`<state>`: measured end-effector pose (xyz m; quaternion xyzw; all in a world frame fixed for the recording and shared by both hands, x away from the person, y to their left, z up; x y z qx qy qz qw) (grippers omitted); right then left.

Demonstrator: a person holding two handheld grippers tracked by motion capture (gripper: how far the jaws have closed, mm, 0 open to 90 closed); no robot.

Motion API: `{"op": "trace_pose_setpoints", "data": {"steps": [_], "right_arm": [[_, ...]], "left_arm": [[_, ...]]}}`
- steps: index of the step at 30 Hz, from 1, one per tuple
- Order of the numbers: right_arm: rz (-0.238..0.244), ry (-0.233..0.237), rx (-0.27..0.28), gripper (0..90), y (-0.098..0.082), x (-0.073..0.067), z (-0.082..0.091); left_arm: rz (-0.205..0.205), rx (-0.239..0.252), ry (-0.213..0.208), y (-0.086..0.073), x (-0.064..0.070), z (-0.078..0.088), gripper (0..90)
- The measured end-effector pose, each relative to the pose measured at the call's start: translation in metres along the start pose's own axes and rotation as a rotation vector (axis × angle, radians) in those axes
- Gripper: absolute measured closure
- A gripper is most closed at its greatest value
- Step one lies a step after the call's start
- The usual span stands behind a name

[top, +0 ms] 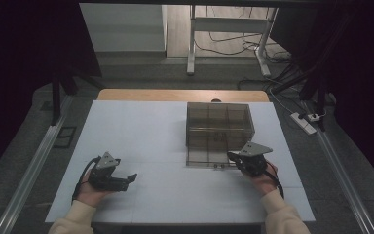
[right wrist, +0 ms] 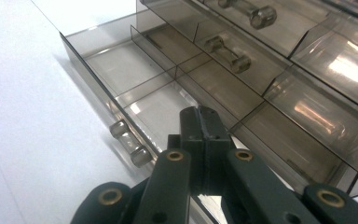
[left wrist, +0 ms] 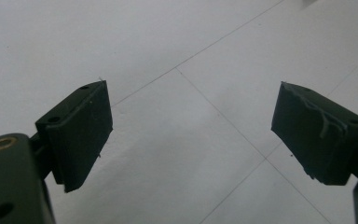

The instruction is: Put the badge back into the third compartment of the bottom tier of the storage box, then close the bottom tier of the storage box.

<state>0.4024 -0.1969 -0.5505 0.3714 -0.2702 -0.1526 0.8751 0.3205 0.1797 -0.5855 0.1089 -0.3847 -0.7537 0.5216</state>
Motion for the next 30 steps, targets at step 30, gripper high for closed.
{"op": "trace_pose_setpoints", "data": {"steps": [30], "right_arm": [[0.033,0.066,0.017,89.5,0.002,-0.027,0.012]], "left_arm": [[-0.003,-0.017,0.005,-0.004,0.0,-0.003,12.4]]}}
Point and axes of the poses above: each handheld gripper's, and its own axes: z roughly backward along the jaws, y roughly out of its top, x roughly to its right, the point moved 9 cm from there along -z, roughly forward along the jaws, and after that the axes turned 14 degrees about z, right-handed, at the moved point
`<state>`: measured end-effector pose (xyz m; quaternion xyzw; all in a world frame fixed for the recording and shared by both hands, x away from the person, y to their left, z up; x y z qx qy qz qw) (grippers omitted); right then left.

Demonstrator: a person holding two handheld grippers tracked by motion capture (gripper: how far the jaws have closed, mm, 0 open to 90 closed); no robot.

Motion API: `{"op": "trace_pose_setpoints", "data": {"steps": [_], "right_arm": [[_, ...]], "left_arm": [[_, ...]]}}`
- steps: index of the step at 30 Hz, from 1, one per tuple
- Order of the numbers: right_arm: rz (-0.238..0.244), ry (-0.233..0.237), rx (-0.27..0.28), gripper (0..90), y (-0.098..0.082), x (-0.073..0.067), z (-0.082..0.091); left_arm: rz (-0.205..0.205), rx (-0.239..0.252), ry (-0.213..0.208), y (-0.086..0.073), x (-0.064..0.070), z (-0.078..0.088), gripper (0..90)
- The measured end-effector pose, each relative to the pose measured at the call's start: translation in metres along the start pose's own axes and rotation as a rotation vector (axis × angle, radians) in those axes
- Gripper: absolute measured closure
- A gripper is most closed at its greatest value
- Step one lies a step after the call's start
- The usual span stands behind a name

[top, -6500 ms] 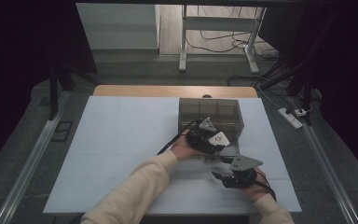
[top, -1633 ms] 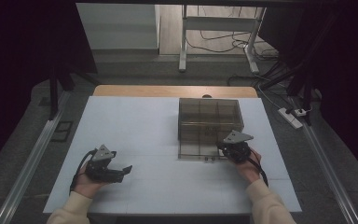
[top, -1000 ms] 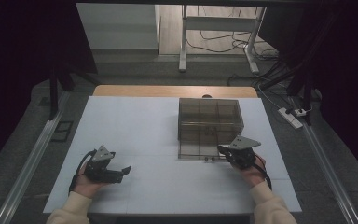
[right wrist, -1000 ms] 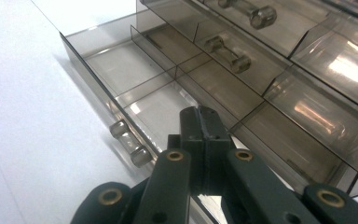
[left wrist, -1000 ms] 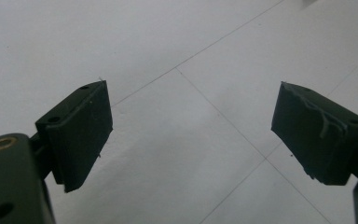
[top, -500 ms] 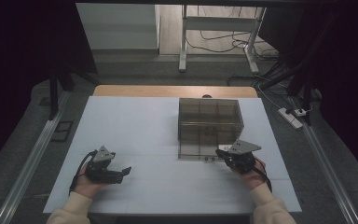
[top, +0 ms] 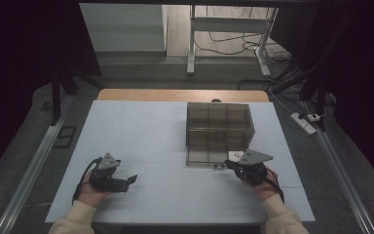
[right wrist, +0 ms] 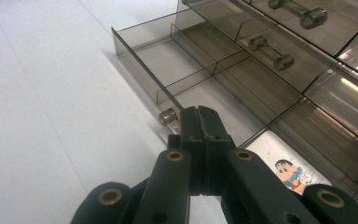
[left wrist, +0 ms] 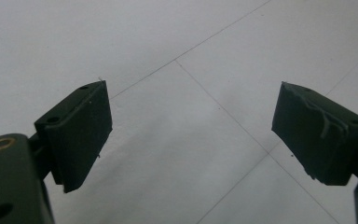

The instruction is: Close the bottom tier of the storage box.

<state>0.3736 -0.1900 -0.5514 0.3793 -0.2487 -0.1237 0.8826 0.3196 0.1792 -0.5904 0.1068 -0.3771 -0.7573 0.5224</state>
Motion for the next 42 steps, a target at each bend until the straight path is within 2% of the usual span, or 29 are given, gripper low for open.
{"op": "trace_pose_setpoints", "data": {"steps": [17,26,31,38,42], "right_arm": [[0.004,0.045,-0.029,89.4,-0.006,-0.012,-0.003],[0.024,0.07,-0.078,89.4,-0.011,-0.019,-0.01],[0.025,0.065,-0.097,89.4,-0.014,-0.018,-0.011],[0.031,0.024,-0.125,89.5,-0.019,-0.011,-0.013],[0.035,0.02,-0.139,89.4,-0.023,-0.01,-0.015]], "left_arm": [[0.01,-0.007,-0.007,-0.001,-0.001,-0.001,12.3],[0.01,-0.01,-0.008,-0.001,0.0,-0.001,12.3],[0.008,-0.01,-0.007,-0.001,0.0,-0.001,12.3],[0.007,-0.014,-0.008,-0.002,0.0,-0.002,12.2],[0.002,-0.016,-0.008,-0.002,0.001,-0.002,12.2]]}}
Point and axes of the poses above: each handheld gripper's, and its own axes: z roughly backward along the jaws, y roughly out of its top, x roughly to its right, the point moved 9 cm from there along -z, roughly forward along the jaws, and after that the axes turned 14 degrees about z, right-handed, at the moved point
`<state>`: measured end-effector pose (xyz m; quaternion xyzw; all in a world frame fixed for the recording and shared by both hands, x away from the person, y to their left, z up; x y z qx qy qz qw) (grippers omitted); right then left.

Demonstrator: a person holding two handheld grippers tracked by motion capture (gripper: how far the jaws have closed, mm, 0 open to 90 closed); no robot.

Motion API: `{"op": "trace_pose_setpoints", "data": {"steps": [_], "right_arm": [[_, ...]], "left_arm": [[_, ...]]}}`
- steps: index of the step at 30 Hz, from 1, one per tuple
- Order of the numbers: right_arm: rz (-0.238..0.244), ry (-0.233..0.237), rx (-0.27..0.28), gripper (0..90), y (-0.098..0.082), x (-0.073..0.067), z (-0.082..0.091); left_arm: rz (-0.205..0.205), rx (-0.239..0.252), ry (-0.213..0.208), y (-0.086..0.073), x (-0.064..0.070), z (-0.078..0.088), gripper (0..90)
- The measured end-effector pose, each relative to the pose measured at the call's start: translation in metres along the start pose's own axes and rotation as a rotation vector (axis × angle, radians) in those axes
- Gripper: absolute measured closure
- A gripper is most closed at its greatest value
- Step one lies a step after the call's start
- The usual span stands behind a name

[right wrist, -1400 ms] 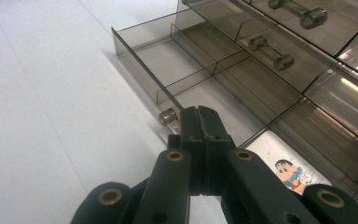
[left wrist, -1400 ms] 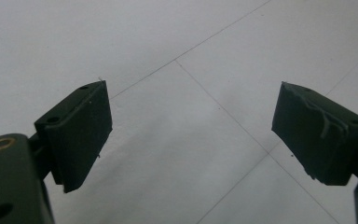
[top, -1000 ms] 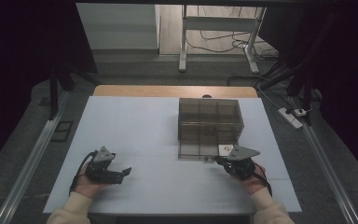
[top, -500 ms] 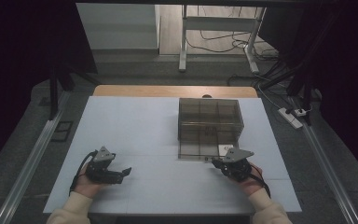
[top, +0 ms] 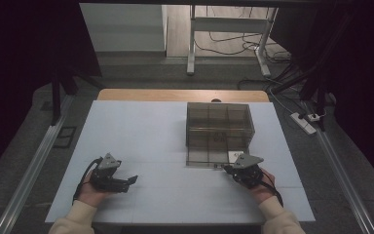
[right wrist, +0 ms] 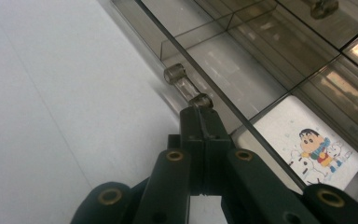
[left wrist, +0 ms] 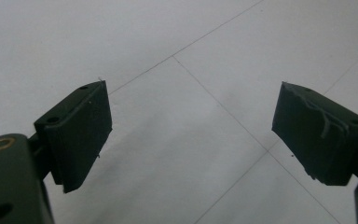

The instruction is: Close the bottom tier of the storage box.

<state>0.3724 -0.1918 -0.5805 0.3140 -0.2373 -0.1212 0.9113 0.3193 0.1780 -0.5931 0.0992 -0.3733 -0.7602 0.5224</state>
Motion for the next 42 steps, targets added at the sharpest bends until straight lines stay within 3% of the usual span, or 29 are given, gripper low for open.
{"op": "trace_pose_setpoints", "data": {"steps": [14,42], "right_arm": [[-0.006,-0.034,-0.024,89.5,-0.003,0.005,-0.006],[-0.007,-0.091,-0.02,89.4,-0.001,0.017,-0.016]], "left_arm": [[-0.002,-0.002,-0.004,-0.001,0.001,0.0,12.2],[-0.006,-0.009,-0.004,-0.002,0.001,-0.001,12.3]]}}
Point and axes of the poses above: each handheld gripper's, and its own axes: z roughly backward along the jaws, y roughly out of its top, x roughly to its right, the point moved 9 cm from there along -z, roughly forward along the jaws, and after that the axes turned 14 degrees about z, right-handed, at the moved point
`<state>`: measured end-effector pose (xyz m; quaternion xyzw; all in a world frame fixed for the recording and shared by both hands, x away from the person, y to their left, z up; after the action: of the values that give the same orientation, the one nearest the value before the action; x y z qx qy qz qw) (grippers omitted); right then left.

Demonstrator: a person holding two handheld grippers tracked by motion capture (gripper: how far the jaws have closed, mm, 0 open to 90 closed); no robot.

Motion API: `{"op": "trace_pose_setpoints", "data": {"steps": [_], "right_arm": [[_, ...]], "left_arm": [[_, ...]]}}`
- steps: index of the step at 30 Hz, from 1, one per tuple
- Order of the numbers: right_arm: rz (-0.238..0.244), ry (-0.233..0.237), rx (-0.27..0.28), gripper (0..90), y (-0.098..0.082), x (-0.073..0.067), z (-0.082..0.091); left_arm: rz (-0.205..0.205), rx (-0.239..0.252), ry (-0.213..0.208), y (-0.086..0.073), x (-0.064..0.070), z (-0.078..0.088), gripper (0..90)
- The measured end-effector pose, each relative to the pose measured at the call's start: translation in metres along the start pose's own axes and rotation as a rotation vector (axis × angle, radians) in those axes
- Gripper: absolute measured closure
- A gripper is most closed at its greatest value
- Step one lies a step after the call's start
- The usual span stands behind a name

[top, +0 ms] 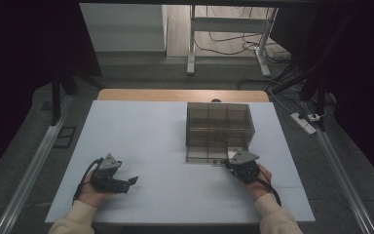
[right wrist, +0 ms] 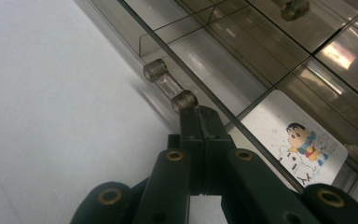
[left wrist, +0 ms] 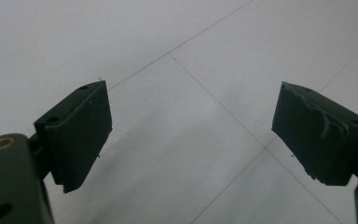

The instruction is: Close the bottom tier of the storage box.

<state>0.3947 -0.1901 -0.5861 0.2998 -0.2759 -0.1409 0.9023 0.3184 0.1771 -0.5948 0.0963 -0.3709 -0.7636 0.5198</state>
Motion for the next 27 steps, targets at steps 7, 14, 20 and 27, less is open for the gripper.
{"op": "trace_pose_setpoints", "data": {"steps": [7,14,20,27], "right_arm": [[-0.012,-0.016,-0.003,89.4,0.0,0.006,-0.006],[-0.013,-0.037,-0.008,89.4,0.001,0.013,-0.012],[-0.02,-0.045,-0.004,89.4,0.001,0.018,-0.015],[-0.028,-0.054,-0.006,89.4,0.003,0.026,-0.02]], "left_arm": [[-0.006,0.0,0.001,0.0,0.0,0.0,12.2],[-0.006,-0.002,0.001,0.0,0.0,-0.001,12.1],[0.001,-0.003,0.001,0.0,0.0,-0.001,12.1],[-0.002,0.003,0.001,0.001,0.0,0.0,12.1]]}}
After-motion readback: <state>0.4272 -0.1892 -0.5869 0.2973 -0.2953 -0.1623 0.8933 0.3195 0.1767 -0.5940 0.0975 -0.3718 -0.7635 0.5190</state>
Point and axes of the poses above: each handheld gripper's, and its own axes: z roughly backward along the jaws, y roughly out of its top, x roughly to its right, the point moved 9 cm from there along -z, roughly forward along the jaws, and after that the axes turned 14 degrees about z, right-handed, at the moved point
